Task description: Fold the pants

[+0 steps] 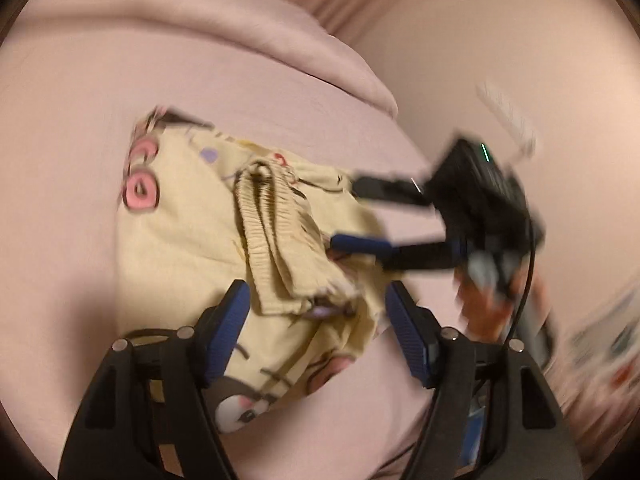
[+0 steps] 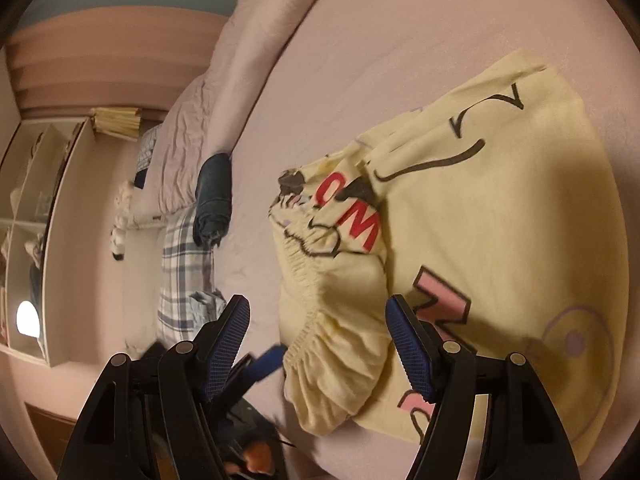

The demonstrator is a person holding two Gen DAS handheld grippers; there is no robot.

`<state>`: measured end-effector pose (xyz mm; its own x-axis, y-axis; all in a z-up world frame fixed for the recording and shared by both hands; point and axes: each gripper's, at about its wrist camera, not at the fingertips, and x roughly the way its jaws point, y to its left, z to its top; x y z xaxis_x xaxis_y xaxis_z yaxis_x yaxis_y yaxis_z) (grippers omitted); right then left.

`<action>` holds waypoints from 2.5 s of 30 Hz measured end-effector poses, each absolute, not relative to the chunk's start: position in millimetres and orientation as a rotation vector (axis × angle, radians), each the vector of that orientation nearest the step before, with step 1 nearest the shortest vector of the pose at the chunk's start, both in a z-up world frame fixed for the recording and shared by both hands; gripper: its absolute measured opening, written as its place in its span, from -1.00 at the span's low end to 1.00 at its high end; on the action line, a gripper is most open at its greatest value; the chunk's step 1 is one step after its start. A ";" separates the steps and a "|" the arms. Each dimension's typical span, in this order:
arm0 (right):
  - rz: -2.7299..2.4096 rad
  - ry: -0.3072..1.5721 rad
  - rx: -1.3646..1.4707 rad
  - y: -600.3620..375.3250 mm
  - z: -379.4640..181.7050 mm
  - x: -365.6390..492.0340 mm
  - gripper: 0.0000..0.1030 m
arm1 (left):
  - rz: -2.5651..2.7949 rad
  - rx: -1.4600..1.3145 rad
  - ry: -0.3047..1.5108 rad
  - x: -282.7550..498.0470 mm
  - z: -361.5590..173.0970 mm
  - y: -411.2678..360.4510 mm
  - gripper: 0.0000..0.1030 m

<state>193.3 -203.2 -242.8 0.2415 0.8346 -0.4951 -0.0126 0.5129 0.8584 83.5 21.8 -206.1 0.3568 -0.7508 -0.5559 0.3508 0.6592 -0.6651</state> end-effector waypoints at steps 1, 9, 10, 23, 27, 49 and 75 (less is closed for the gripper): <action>0.689 1.189 0.856 -204.4 -242.2 191.1 0.39 | -0.750 -0.516 0.997 89.5 -211.6 21.0 0.36; 0.686 1.191 0.866 -203.3 -245.3 192.7 0.39 | -0.770 -0.745 1.140 121.9 -235.6 -2.7 0.32; 0.682 1.191 0.872 -204.5 -246.6 193.0 0.39 | -0.778 -0.744 1.126 125.1 -234.1 -11.7 0.32; 0.734 1.203 1.067 -253.0 -270.9 195.2 0.39 | -0.973 -0.290 1.060 100.8 -183.2 -104.6 0.32; 0.723 1.209 1.011 -249.1 -268.1 196.3 0.39 | -0.907 -0.348 1.074 116.8 -190.4 -89.3 0.33; 0.575 1.091 0.610 -273.0 -189.3 187.4 -0.68 | -0.674 -0.555 1.050 119.8 -180.5 38.8 0.35; 0.565 0.923 0.564 -295.4 -196.1 186.8 0.21 | -0.677 -0.644 1.030 208.2 -175.0 21.7 0.36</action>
<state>186.8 -295.4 -196.1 0.4837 0.6643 -0.5698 -0.2049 0.7189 0.6642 208.2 21.7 -175.0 0.3551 -0.7606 -0.5435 0.1978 0.6294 -0.7515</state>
